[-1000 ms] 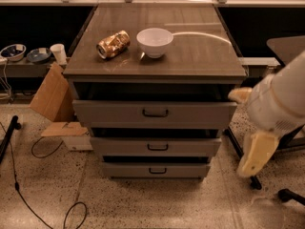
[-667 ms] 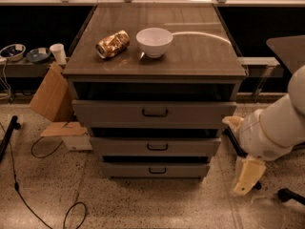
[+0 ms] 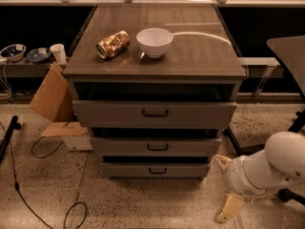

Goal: Open bottom drawer

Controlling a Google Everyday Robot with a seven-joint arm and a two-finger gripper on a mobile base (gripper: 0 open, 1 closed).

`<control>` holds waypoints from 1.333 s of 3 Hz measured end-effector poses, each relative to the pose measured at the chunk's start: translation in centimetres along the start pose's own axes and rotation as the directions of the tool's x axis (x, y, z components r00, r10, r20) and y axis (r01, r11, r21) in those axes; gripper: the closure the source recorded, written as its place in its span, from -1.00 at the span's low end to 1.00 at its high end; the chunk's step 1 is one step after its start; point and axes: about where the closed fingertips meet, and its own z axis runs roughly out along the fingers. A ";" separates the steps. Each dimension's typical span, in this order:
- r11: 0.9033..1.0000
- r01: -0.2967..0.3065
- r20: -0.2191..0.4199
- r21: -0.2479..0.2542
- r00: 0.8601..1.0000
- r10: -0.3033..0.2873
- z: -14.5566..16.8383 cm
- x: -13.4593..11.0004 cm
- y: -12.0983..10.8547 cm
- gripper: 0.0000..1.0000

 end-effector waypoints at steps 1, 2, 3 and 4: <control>0.997 -0.065 0.116 -0.029 0.991 0.068 7.7 3.6 0.0 -1.00; 0.992 -0.099 0.189 -0.072 0.976 0.111 13.1 5.8 0.5 -1.00; 0.992 -0.104 0.197 -0.069 0.974 0.116 13.9 5.6 0.4 -1.00; 0.992 -0.110 0.246 -0.062 0.962 0.122 17.8 7.1 -1.2 -1.00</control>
Offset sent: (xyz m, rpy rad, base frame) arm 0.0120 0.0031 -0.1870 0.2817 0.0527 -0.0856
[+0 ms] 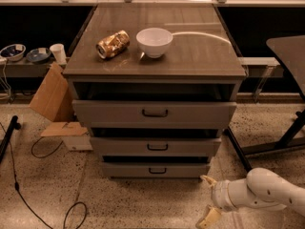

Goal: Open bottom drawer

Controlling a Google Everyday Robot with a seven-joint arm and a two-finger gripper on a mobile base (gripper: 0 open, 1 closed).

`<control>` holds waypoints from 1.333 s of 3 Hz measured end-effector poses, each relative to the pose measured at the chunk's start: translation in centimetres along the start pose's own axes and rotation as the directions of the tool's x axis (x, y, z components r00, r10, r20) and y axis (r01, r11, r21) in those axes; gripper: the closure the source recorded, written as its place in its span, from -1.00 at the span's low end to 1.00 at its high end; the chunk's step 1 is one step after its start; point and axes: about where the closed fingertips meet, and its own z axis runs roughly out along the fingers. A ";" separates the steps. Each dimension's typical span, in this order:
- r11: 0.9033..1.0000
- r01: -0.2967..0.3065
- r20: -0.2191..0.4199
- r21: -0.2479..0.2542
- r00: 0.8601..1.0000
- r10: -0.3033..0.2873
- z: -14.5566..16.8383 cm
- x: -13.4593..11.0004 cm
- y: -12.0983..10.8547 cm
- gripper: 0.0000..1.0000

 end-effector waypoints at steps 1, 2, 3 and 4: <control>0.999 -0.032 0.055 0.001 0.998 0.032 4.4 2.6 -1.7 -1.00; 0.997 -0.078 0.111 0.001 0.991 0.078 9.2 5.4 -3.4 -1.00; 0.988 -0.154 0.173 0.010 0.973 0.150 14.4 7.0 -5.4 -0.93; 0.980 -0.199 0.203 0.014 0.960 0.192 16.9 7.2 -6.6 -0.48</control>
Offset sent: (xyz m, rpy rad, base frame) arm 0.0508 0.0175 -0.1791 0.1936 0.0370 -0.1280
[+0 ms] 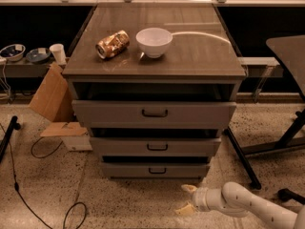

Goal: Open bottom drawer

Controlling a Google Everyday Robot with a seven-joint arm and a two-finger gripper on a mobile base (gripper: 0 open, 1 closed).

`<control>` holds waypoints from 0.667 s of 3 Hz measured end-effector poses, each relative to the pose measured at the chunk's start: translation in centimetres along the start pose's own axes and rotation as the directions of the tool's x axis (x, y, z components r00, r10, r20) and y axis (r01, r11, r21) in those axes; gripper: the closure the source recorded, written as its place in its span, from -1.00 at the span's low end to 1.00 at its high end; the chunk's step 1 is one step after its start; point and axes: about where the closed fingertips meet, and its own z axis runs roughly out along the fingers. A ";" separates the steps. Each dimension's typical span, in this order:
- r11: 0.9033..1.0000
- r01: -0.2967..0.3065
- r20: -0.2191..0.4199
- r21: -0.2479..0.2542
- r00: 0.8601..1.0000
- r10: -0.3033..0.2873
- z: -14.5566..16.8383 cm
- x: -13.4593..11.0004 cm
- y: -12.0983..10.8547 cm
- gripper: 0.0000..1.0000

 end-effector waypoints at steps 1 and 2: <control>0.997 -0.071 0.035 0.040 0.997 0.069 3.0 -0.9 -0.7 -0.02; 0.987 -0.138 0.085 0.087 0.988 0.131 6.1 -1.7 -2.2 0.46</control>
Offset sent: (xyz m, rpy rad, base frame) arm 0.0733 0.0655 -0.0480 0.1090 0.0272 -0.2857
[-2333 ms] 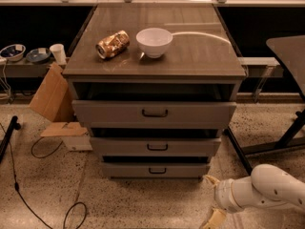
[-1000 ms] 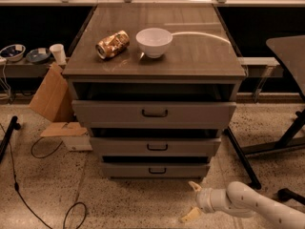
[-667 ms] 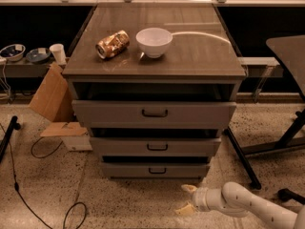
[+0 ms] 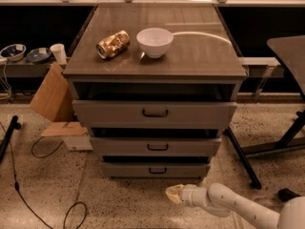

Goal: Open bottom drawer

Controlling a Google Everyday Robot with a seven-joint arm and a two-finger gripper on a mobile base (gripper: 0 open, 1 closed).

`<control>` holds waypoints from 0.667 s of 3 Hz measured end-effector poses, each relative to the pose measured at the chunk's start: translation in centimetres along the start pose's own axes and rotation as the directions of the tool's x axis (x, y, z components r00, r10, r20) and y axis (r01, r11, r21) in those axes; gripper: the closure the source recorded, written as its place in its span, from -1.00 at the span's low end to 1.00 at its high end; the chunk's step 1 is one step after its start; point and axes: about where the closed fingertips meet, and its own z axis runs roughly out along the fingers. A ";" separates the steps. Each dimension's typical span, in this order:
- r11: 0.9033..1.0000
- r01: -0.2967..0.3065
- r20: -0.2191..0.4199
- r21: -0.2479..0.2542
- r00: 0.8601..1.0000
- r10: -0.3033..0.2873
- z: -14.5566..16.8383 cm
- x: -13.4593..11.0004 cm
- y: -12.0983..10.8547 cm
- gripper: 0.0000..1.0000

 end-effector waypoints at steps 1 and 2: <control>0.999 -0.032 0.041 0.034 0.999 0.030 2.3 -1.3 -1.0 0.92; 0.997 -0.058 0.079 0.055 0.995 0.054 3.8 -2.5 -2.2 1.00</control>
Offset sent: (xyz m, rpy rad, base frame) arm 0.0688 0.0301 -0.0076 0.0807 -0.0370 -0.1492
